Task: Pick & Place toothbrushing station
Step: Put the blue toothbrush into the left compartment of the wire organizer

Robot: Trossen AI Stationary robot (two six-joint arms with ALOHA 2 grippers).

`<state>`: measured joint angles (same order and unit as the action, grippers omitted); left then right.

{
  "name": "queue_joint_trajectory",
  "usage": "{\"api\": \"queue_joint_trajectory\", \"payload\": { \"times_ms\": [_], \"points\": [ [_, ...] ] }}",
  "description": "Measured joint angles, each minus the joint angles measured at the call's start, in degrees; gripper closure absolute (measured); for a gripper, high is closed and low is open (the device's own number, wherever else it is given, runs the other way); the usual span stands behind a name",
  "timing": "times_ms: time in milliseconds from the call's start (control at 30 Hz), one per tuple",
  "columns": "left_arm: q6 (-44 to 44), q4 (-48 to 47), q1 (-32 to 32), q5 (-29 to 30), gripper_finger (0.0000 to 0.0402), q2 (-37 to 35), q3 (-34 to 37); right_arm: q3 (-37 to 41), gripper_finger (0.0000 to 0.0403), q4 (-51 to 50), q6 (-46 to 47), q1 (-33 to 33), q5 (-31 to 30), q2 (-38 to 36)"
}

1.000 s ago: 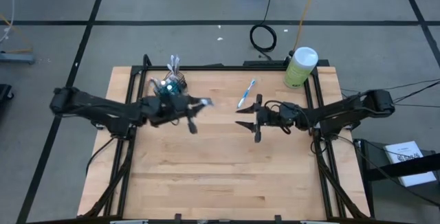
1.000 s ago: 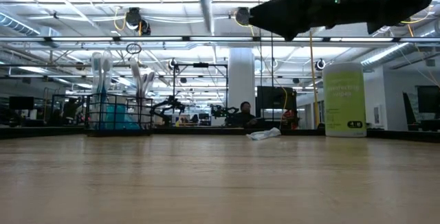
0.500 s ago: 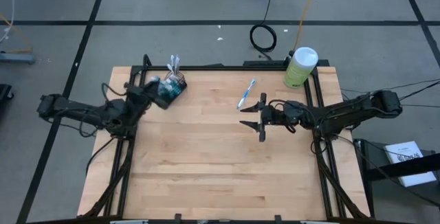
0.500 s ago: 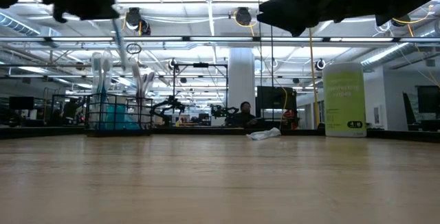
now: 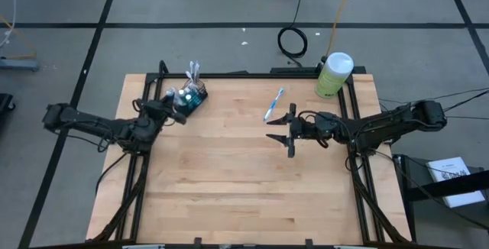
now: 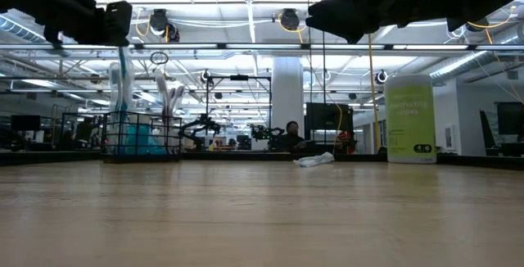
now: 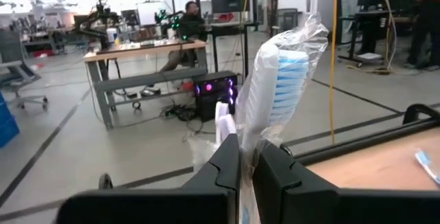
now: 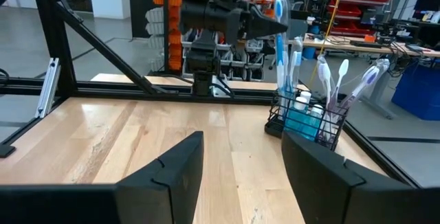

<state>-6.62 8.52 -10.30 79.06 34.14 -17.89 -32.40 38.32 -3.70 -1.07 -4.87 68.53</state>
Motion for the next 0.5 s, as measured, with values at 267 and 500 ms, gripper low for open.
{"api": "queue_joint_trajectory", "payload": {
  "times_ms": [267,500],
  "points": [
    [-13.92,-12.32,1.74,-0.07,0.0384,-0.01,-0.02,0.0,0.0216,0.0,0.0,0.01,0.01,0.0],
    [-27.02,-22.71,4.17,-3.23,0.0379,0.73,-0.02,0.0,0.0216,0.01,0.01,0.01,0.02,0.02]
  ]
}}
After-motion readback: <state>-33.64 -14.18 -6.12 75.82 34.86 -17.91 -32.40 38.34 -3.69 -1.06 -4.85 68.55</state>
